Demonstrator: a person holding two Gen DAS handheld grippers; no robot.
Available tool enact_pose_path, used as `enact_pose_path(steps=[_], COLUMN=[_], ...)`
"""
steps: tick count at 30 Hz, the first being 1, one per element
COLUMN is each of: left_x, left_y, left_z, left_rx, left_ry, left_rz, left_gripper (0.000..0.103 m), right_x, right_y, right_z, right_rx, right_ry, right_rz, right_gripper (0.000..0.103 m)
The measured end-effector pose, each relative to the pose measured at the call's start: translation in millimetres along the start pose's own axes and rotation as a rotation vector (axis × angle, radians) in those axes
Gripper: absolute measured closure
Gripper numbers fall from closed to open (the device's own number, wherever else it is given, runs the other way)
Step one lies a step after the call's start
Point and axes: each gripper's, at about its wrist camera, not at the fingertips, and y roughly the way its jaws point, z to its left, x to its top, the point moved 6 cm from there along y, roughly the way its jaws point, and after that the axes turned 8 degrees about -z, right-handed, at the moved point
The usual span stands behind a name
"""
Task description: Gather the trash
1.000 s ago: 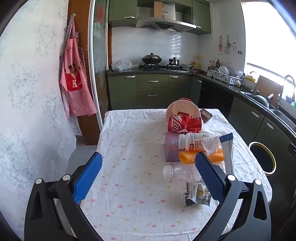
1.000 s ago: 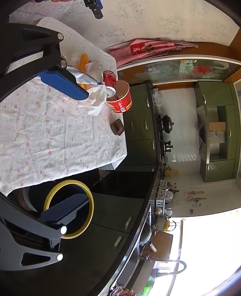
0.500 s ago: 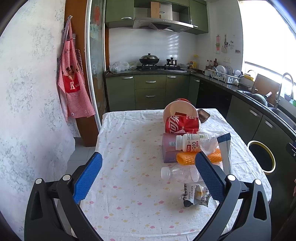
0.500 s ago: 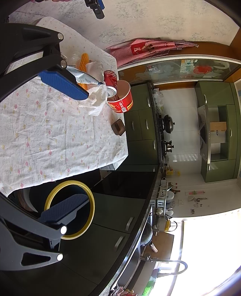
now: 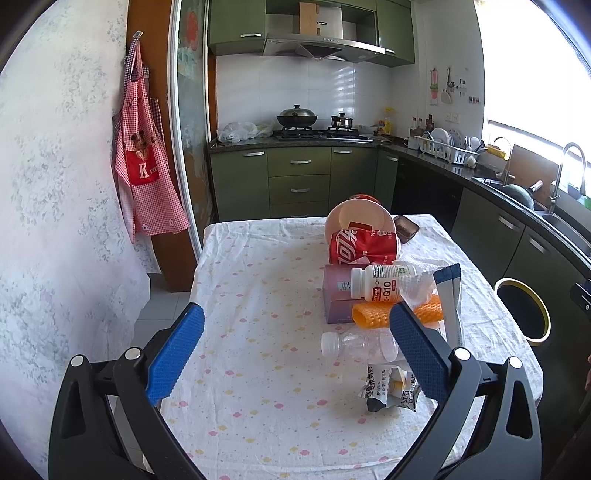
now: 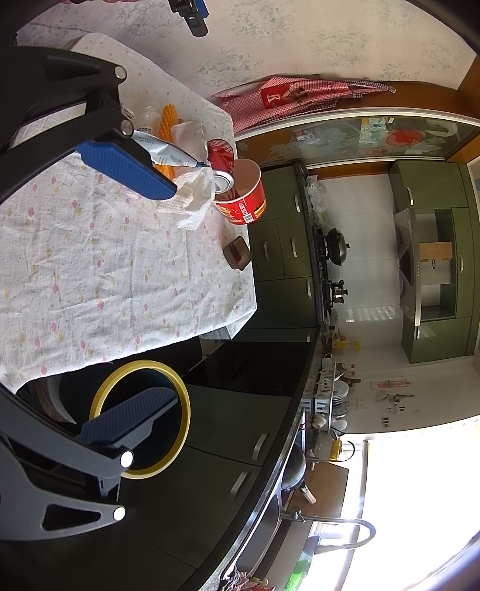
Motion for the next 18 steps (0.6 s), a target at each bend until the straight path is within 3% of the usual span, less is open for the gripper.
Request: enact_pose_path(steps=[18], left_x=[0.0], left_y=[-0.6], left_z=[-2.4], left_rx=[-0.006], left_ry=[0.007], left_rz=[0.001], left_gripper=[0.004], right_x=[-10.4], right_y=[10.0], right_z=[-1.5], right_rx=[-0.002], right_ry=[0.007], right_rz=[0.005], right_gripper=[0.006])
